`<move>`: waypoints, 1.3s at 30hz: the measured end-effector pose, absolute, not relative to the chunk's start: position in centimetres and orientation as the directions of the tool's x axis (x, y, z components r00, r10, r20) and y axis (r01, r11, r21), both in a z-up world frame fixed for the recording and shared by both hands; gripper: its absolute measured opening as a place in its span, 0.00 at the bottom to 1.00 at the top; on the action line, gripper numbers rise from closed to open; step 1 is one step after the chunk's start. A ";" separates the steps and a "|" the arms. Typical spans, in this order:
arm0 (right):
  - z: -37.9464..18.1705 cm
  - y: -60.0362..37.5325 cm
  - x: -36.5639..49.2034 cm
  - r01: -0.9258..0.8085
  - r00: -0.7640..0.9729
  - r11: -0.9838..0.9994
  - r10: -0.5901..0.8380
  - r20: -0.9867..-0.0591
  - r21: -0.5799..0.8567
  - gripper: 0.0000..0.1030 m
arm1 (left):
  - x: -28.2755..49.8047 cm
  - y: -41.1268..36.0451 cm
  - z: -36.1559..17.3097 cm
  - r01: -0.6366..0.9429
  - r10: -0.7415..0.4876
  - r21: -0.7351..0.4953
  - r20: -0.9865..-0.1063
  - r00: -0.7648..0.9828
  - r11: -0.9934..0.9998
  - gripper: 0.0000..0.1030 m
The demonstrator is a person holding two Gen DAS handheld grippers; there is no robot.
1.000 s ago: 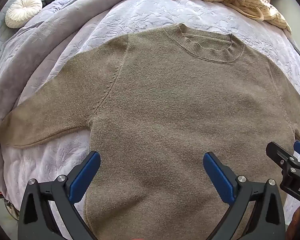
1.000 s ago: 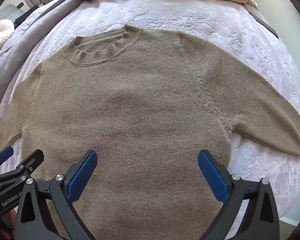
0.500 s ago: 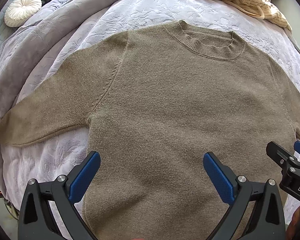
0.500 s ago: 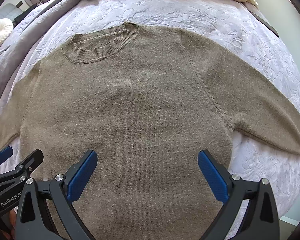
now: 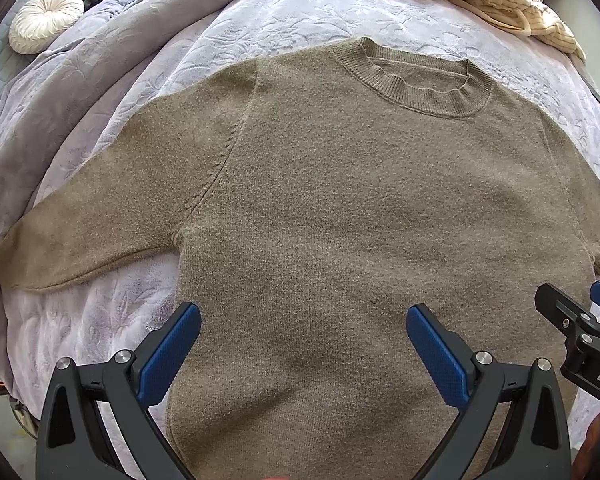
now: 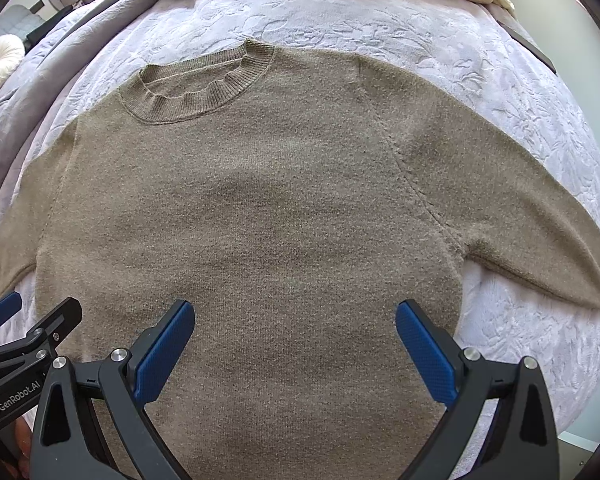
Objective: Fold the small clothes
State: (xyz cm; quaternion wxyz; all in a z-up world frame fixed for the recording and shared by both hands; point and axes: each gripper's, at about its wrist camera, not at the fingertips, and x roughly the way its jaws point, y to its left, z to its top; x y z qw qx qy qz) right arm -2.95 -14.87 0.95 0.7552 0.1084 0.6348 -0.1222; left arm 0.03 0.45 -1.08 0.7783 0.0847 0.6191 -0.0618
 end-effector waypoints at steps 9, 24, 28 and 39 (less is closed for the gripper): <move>1.0 -14.9 -2.9 0.321 0.164 0.947 -0.049 -0.985 0.007 0.98 | 0.1 0.7 -1.3 0.196 -0.001 0.042 -0.977 0.215 0.980 1.00; 0.6 -14.7 -3.0 0.321 0.161 0.947 -0.045 -0.986 0.009 0.98 | -0.1 1.0 -1.4 0.195 -0.001 0.047 -0.971 0.238 0.980 1.00; 0.6 -14.7 -3.0 0.321 0.162 0.947 -0.045 -0.986 0.009 0.98 | -0.2 1.2 -1.6 0.198 -0.011 0.037 -0.972 0.236 0.980 1.00; 0.4 -14.3 -3.4 0.319 0.158 0.948 -0.049 -0.986 0.004 0.98 | -0.7 1.4 -2.4 0.192 -0.016 0.027 -0.976 0.218 0.981 1.00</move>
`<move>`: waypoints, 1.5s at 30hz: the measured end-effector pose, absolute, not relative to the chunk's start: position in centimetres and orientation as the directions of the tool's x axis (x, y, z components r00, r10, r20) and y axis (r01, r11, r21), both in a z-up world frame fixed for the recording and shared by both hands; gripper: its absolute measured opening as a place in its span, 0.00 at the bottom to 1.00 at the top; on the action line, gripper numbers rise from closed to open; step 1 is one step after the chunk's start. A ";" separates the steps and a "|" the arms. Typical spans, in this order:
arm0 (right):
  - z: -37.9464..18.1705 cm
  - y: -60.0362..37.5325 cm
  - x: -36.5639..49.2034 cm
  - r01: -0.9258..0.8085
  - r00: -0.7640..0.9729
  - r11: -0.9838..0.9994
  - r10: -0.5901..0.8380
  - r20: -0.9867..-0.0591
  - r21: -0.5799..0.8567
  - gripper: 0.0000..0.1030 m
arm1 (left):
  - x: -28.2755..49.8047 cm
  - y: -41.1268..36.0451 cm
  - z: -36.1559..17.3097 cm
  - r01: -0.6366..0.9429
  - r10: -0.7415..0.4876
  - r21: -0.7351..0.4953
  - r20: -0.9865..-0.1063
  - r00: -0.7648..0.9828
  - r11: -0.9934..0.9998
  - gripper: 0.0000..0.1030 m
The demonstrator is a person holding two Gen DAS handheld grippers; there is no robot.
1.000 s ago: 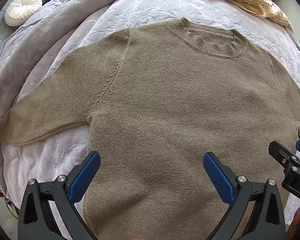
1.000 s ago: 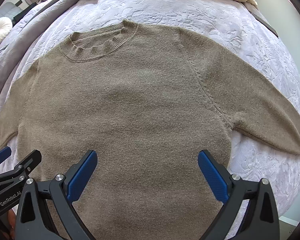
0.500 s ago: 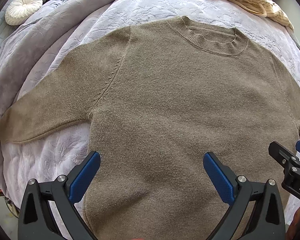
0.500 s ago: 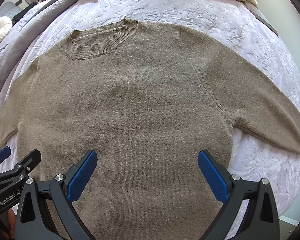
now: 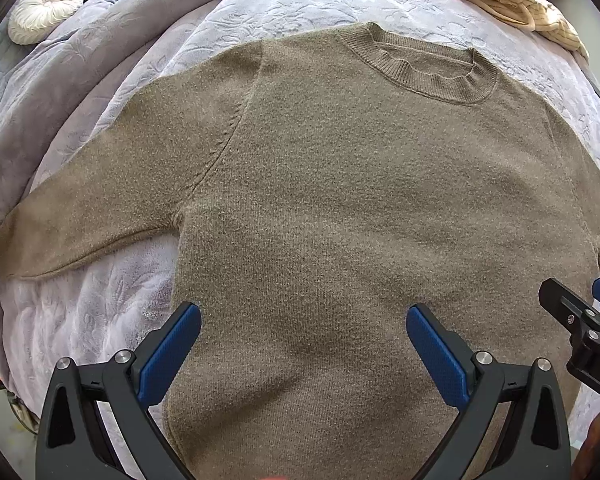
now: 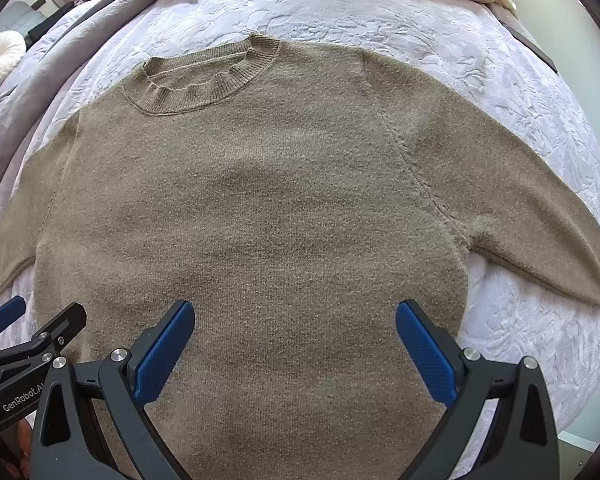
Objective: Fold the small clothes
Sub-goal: 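Grasp the sleeve cuff with the right tool and fold it across the body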
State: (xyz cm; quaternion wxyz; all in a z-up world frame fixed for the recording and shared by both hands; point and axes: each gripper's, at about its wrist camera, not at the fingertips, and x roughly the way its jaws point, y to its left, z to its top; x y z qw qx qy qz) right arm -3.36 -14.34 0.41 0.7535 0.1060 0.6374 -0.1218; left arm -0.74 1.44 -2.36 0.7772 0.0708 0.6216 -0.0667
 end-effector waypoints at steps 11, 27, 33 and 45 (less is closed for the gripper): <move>0.6 -13.3 -3.1 0.309 0.156 0.951 -0.042 -0.987 0.008 0.98 | -0.1 2.8 -2.9 0.197 -0.077 -0.037 -0.977 0.198 0.980 1.00; -2.4 -4.0 -2.5 0.172 0.070 0.956 0.230 -0.971 0.239 0.99 | 0.2 19.4 -4.9 -0.079 -0.205 -0.226 -0.955 0.213 0.971 1.00; -1.9 2.3 -1.3 0.037 0.065 0.960 0.275 -0.959 0.278 0.99 | 2.3 31.3 -5.8 -0.292 -0.256 -0.371 -0.895 0.365 0.881 1.00; -2.3 9.9 -0.7 -0.096 0.018 0.955 0.285 -0.958 0.282 0.99 | 4.8 37.6 -8.7 -0.385 -0.385 -0.651 -0.725 0.571 0.654 1.00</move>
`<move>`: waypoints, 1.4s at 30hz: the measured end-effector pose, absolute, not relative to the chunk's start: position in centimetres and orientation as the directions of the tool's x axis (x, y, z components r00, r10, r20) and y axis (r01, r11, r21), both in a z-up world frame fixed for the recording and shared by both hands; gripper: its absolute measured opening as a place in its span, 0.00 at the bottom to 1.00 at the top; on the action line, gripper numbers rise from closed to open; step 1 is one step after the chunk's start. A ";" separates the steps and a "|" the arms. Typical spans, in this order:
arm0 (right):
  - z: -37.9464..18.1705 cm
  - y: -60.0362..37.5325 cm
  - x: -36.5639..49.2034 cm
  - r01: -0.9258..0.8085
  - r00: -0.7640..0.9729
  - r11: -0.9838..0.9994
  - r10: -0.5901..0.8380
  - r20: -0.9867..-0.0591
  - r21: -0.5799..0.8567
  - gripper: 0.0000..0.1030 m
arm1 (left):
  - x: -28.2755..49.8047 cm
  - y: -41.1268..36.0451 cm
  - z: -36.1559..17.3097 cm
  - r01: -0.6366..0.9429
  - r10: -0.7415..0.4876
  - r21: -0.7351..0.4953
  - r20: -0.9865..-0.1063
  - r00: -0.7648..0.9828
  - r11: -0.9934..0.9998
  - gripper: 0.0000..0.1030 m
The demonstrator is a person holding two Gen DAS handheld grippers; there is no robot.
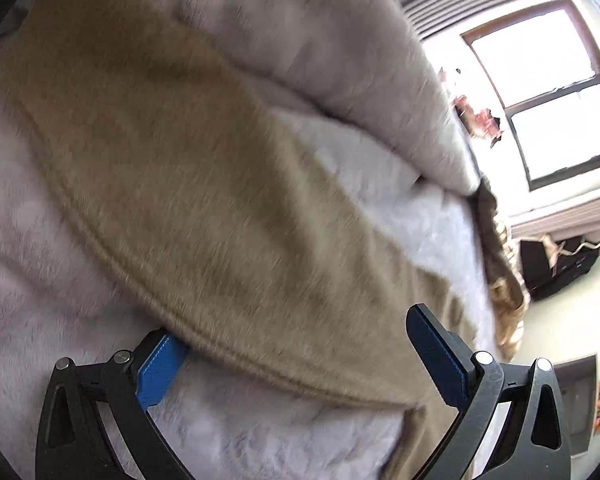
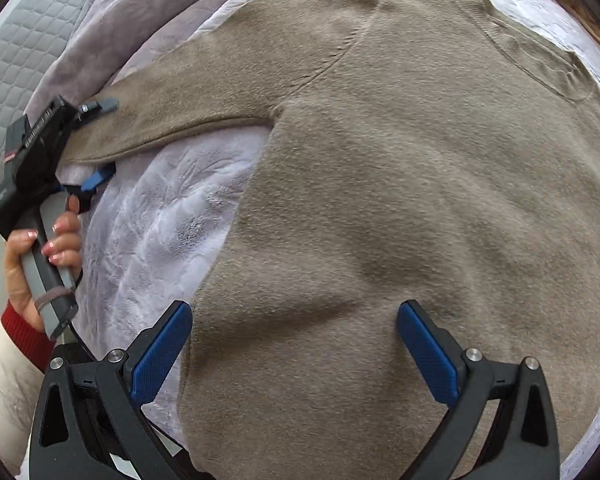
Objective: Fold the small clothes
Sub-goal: 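Grasp the sleeve cuff with the right tool and fold it across the body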
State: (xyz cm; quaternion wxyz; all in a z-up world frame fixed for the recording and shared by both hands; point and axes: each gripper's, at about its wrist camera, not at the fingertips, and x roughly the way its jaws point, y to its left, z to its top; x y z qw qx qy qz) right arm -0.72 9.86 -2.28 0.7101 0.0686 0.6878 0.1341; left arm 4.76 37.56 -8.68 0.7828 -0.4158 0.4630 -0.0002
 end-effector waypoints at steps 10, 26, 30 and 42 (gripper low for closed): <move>-2.1 12.2 -0.7 -0.129 0.010 0.947 0.298 -0.954 0.295 0.99 | 5.3 39.9 -9.0 -0.467 -0.231 -0.564 -0.770 0.594 0.681 0.09; 0.1 3.4 -3.1 0.003 0.111 0.946 0.323 -0.940 0.325 0.99 | 7.5 18.3 6.3 0.184 -0.286 -0.230 -0.569 0.771 0.956 0.09; 0.4 -0.8 -3.8 0.083 0.151 0.945 0.302 -0.941 0.317 0.99 | 7.1 10.3 5.4 0.354 -0.420 -0.233 -0.613 0.670 0.906 0.09; -1.0 -10.5 -6.9 0.298 0.169 0.917 0.223 -0.960 0.266 0.99 | 2.7 2.6 -2.2 0.468 -0.332 -0.077 -0.805 0.492 0.880 0.10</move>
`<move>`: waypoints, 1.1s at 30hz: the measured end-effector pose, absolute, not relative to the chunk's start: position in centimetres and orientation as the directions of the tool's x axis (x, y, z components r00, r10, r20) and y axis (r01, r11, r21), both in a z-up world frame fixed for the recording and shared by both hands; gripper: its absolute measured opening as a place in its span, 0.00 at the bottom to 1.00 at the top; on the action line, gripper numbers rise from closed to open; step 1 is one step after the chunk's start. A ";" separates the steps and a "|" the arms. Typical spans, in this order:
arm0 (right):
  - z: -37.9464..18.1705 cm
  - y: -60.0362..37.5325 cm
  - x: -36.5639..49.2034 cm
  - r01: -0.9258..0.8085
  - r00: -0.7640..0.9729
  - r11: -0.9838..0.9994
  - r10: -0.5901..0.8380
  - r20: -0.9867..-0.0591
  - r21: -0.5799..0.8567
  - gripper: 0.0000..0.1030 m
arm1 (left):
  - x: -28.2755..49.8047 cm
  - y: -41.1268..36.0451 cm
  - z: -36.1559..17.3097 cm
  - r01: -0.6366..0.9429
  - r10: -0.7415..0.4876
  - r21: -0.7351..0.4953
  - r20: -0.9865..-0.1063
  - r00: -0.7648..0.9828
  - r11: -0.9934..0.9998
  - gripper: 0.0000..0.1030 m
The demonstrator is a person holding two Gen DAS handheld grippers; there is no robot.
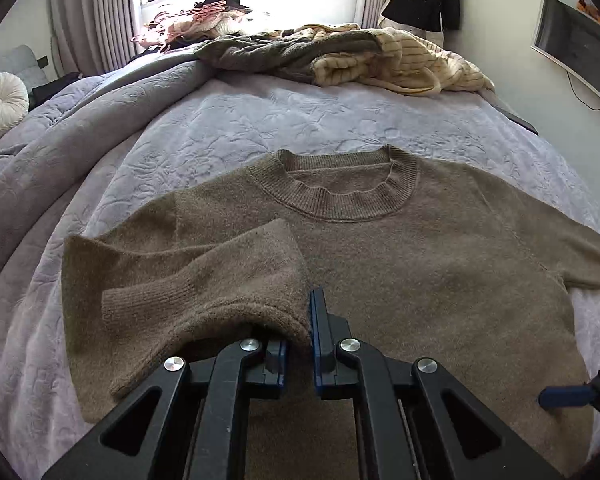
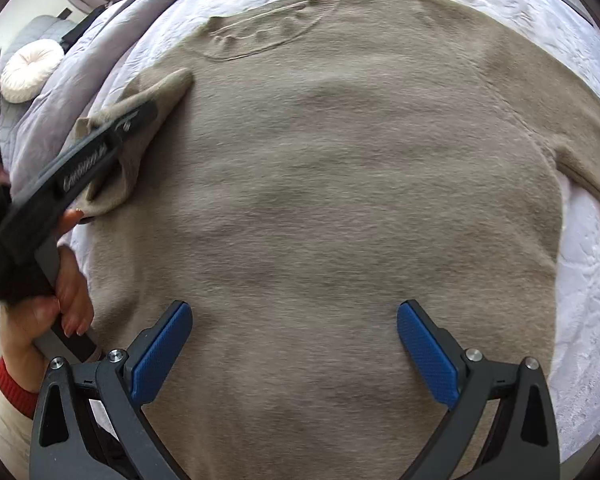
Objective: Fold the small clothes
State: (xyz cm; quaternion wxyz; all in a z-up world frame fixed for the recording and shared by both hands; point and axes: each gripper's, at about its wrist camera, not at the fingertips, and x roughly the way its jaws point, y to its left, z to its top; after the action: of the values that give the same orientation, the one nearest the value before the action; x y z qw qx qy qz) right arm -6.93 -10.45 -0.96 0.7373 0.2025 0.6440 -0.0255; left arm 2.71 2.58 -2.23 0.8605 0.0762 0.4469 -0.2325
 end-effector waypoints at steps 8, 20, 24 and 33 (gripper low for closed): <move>1.2 -10.6 -3.8 0.194 0.224 0.966 0.128 -0.966 0.173 0.99 | 1.7 10.8 1.2 0.297 -0.219 -0.050 -0.793 0.568 0.954 0.99; 0.8 5.4 4.6 -0.408 0.451 0.860 -0.102 -0.887 -0.306 0.87 | 2.6 18.7 -4.7 0.214 -0.018 0.091 -0.888 0.460 0.973 0.99; -3.2 7.8 6.6 -0.489 0.423 0.772 -0.197 -0.885 -0.405 0.06 | 3.9 18.2 -6.0 0.159 0.045 0.133 -0.885 0.463 0.978 0.99; 2.2 -8.8 8.3 0.144 0.522 0.966 0.112 -0.846 0.216 0.06 | 5.2 18.6 -5.8 0.103 0.069 0.137 -0.866 0.496 0.985 0.99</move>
State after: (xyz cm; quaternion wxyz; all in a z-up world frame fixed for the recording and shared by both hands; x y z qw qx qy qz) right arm 8.31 -8.76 2.22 0.8626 0.1305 0.4887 -0.0093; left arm 5.16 18.61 -5.77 0.8605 0.0857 0.5020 -0.0101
